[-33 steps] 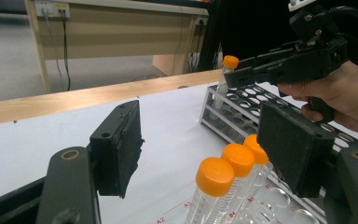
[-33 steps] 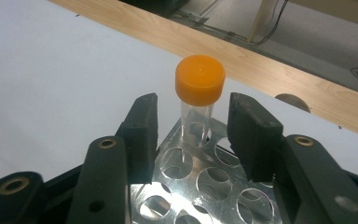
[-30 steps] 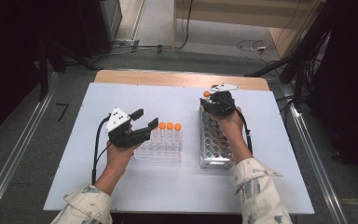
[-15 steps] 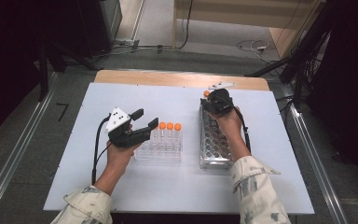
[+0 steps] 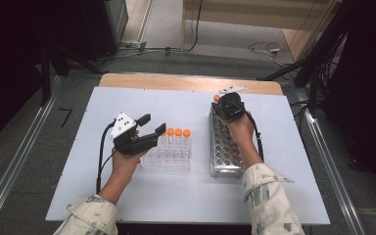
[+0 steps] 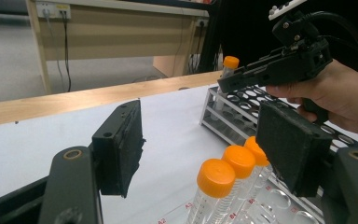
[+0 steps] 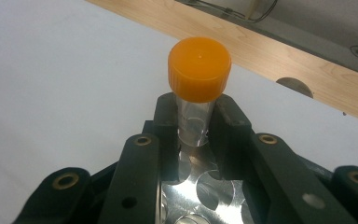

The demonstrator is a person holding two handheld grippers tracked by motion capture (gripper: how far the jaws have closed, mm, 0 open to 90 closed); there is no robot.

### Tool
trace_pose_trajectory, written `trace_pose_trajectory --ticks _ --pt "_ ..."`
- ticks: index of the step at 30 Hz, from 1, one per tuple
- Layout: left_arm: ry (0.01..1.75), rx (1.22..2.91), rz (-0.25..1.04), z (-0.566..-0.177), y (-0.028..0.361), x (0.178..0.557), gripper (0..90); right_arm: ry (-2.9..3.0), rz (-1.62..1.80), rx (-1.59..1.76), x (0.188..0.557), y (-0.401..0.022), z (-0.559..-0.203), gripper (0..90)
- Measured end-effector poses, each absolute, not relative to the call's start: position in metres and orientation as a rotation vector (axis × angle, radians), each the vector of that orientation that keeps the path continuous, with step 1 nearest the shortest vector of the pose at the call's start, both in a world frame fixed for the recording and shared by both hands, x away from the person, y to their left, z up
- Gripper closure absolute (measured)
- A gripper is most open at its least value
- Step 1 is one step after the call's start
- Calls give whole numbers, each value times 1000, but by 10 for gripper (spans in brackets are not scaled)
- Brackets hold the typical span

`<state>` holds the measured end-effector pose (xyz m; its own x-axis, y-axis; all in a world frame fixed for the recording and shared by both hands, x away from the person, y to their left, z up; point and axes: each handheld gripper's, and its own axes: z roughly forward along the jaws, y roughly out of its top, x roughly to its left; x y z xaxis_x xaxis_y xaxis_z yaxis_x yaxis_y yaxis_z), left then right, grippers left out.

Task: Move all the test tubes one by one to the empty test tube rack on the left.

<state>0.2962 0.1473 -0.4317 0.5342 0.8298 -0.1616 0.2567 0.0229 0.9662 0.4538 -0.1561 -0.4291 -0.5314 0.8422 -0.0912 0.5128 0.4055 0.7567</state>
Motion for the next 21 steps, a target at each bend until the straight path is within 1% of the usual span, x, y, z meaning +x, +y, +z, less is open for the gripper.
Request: trace_pose_trajectory --ticks 9,21 --pt "969 1525 573 -432 147 296 319 2167 1004 1145 449 -159 -426 716" --pt "966 1521 574 -431 147 296 320 2119 1080 1117 442 -164 -410 718"
